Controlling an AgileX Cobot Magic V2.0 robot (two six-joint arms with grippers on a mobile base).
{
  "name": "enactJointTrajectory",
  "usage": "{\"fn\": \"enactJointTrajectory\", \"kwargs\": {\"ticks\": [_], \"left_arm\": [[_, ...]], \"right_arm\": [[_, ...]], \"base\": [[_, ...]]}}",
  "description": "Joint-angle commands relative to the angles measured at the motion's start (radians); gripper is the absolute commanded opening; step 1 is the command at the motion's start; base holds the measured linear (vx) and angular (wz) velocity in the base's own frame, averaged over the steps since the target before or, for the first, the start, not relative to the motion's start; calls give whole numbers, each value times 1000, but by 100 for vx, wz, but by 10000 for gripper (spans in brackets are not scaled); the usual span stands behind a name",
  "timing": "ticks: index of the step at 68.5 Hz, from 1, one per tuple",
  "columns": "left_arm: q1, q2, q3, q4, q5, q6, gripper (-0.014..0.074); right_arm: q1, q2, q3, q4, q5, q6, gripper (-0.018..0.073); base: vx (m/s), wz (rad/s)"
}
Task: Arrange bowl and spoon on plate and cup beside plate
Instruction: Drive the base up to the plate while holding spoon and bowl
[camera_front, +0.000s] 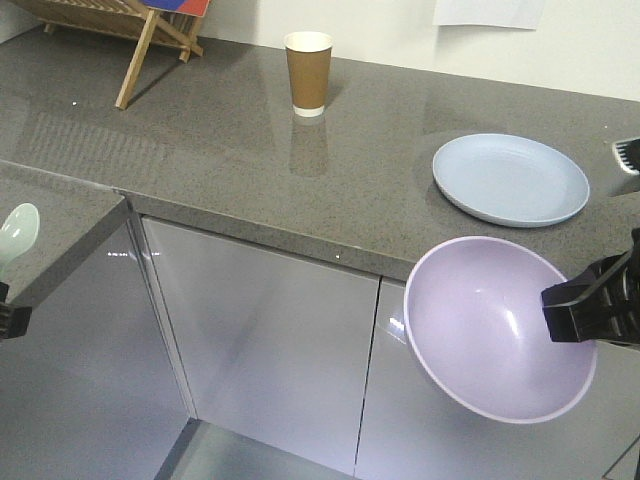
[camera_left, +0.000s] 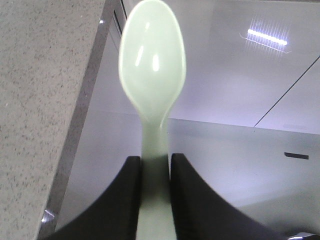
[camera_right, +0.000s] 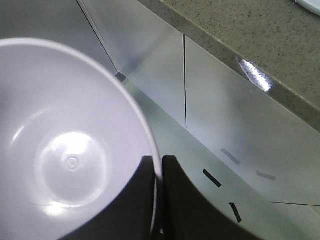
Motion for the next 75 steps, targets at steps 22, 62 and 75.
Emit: {"fn": "enactJointTrajectory", "kwargs": {"ticks": [22,62,75], "left_arm": [[-3,-17,-24,-2,-53,-2,93],[-3,-17,-24,-2,-53,-2,93],[-3,-17,-24,-2,-53,-2,93]], "right_arm": [[2,-17,-25,15,-54,2,-3],[2,-17,-25,15,-54,2,-3],[2,-17,-25,15,-54,2,-3]], "base": [[11,-6],[11,-16],[10,-14]]}}
